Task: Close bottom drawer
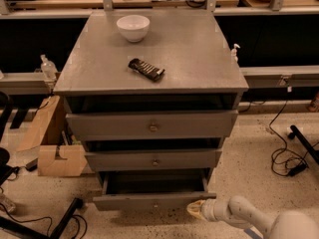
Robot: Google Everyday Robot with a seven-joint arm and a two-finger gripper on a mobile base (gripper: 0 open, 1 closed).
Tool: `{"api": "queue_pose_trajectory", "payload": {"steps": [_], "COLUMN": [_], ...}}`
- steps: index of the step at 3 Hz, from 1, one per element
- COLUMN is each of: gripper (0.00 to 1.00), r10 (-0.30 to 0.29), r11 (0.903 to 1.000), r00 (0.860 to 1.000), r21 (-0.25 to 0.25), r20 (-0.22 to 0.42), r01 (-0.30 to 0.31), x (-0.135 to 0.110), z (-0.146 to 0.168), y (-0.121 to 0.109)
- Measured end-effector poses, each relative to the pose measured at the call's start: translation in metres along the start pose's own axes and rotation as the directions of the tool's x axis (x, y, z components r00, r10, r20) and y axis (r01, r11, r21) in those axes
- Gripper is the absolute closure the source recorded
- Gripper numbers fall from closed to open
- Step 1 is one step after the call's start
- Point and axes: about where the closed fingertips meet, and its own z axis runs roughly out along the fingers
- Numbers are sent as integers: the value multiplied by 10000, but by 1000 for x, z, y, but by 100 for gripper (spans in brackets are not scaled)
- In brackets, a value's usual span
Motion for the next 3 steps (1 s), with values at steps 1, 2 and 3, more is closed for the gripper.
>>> {"api": "queue_pose_trajectory", "payload": {"steps": [1, 2, 3], "gripper": [100, 100, 100], "r10": [-50, -348, -354], "r11": [9999, 9991, 9990], "r00": [10000, 9993, 9993], "r21": [-133, -249, -251], "r20": [35, 132, 134], "r01": [51, 351, 358], "x": [-3, -18, -17], "z": [11, 24, 23], "y": [1, -8, -6]}}
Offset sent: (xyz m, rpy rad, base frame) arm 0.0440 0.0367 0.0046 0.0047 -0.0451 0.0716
